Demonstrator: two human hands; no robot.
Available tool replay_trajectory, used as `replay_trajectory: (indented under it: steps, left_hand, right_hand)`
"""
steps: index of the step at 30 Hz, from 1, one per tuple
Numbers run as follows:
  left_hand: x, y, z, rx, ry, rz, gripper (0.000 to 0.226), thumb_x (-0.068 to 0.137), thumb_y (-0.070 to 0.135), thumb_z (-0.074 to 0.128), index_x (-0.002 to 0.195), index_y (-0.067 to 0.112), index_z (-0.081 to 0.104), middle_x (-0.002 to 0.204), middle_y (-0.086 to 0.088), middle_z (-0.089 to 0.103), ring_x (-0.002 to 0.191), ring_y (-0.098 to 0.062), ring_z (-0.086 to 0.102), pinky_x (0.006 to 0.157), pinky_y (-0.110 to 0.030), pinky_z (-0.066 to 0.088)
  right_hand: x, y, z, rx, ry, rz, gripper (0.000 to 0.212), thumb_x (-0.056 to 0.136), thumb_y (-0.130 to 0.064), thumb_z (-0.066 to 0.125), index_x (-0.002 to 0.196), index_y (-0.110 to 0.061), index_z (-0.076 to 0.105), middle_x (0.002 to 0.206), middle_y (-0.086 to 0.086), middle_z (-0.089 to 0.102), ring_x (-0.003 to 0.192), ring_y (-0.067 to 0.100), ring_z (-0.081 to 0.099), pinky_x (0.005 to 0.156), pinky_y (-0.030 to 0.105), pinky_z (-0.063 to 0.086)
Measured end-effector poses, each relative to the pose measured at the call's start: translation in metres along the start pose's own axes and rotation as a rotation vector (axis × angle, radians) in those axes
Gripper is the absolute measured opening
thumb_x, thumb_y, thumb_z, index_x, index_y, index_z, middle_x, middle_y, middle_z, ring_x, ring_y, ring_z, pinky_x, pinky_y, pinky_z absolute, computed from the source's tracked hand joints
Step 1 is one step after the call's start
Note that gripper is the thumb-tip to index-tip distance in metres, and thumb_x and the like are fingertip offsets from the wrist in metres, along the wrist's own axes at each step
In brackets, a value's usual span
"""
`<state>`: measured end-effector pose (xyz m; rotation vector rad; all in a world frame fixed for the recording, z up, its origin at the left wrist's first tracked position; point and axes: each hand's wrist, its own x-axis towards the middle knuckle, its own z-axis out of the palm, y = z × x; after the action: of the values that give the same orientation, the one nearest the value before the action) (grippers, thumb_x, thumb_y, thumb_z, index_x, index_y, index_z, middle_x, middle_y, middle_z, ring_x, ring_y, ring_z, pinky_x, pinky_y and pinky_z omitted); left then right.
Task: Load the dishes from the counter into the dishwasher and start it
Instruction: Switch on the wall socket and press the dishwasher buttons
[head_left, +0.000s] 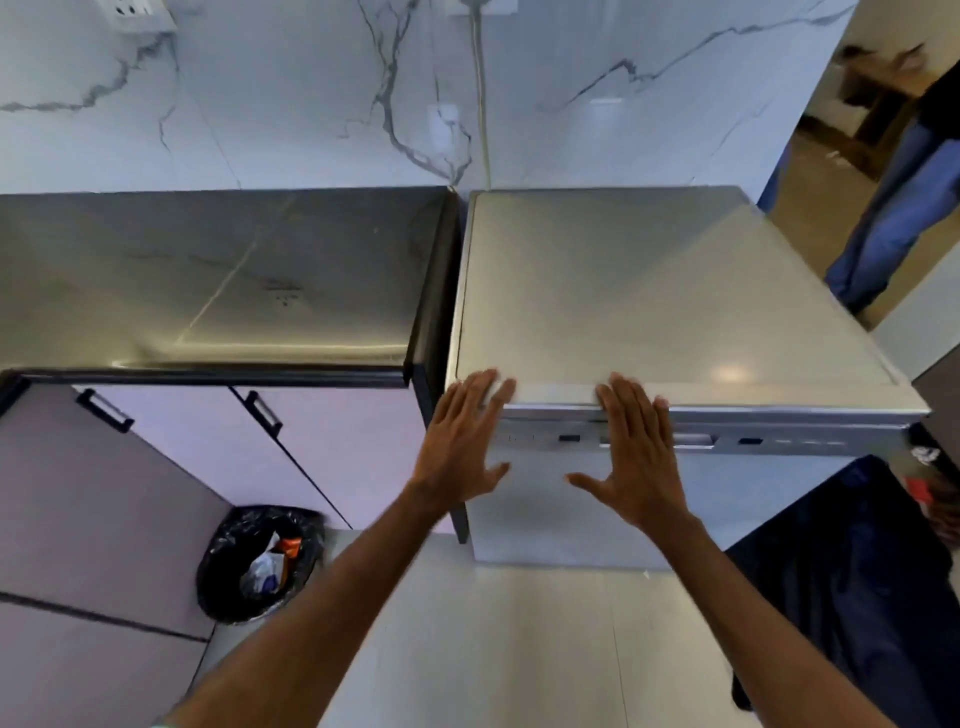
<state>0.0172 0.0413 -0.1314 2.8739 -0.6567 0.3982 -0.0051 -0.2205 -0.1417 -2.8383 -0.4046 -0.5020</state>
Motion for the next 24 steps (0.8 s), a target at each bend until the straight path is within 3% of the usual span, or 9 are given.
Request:
replay_trajectory:
  steps: [3, 10, 16, 20, 24]
  left_hand:
    - [-0.002, -0.007, 0.016, 0.041, 0.113, 0.032, 0.116, 0.071, 0.061, 0.076, 0.161, 0.023, 0.013, 0.168, -0.007, 0.011, 0.155, -0.025, 0.006, 0.124, -0.048, 0.015]
    - [0.004, -0.019, 0.053, 0.017, 0.471, 0.117, 0.098, 0.070, 0.066, 0.074, 0.151, 0.020, 0.042, 0.155, -0.009, 0.038, 0.146, -0.028, 0.031, 0.117, -0.057, 0.022]
    - [0.004, -0.025, 0.070, 0.052, 0.554, 0.171, 0.104, 0.066, 0.065, 0.075, 0.151, 0.022, 0.034, 0.151, -0.005, 0.035, 0.141, -0.025, 0.030, 0.117, -0.053, 0.027]
    - [-0.001, -0.033, 0.068, 0.039, 0.561, 0.214, 0.099, 0.070, 0.051, 0.078, 0.153, 0.023, 0.031, 0.152, -0.003, 0.034, 0.142, -0.024, 0.027, 0.120, -0.036, 0.025]
    - [-0.002, -0.029, 0.065, -0.005, 0.543, 0.212, 0.091, 0.074, 0.041, 0.077, 0.152, 0.022, 0.032, 0.151, -0.003, 0.034, 0.142, -0.023, 0.027, 0.116, -0.036, 0.028]
  right_hand:
    - [0.004, 0.000, 0.021, 0.007, 0.176, 0.002, 0.122, 0.064, -0.077, 0.074, 0.154, -0.008, 0.031, 0.164, 0.012, 0.023, 0.154, 0.031, 0.015, 0.123, 0.056, 0.012]
    - [0.014, 0.012, 0.064, 0.057, 0.495, -0.058, 0.112, 0.060, -0.070, 0.082, 0.145, -0.008, 0.041, 0.152, 0.013, 0.038, 0.147, 0.031, 0.029, 0.123, 0.056, 0.013]
    - [0.018, 0.027, 0.085, 0.071, 0.670, -0.168, 0.116, 0.061, -0.078, 0.077, 0.144, -0.007, 0.041, 0.149, 0.013, 0.042, 0.146, 0.031, 0.032, 0.123, 0.056, 0.011]
    - [0.019, 0.030, 0.088, 0.089, 0.731, -0.221, 0.113, 0.062, -0.082, 0.074, 0.142, -0.008, 0.043, 0.145, 0.011, 0.045, 0.144, 0.030, 0.034, 0.124, 0.053, 0.011]
    - [0.018, 0.028, 0.086, 0.116, 0.719, -0.207, 0.112, 0.061, -0.080, 0.076, 0.142, -0.010, 0.042, 0.145, 0.010, 0.044, 0.144, 0.029, 0.033, 0.123, 0.056, 0.014]
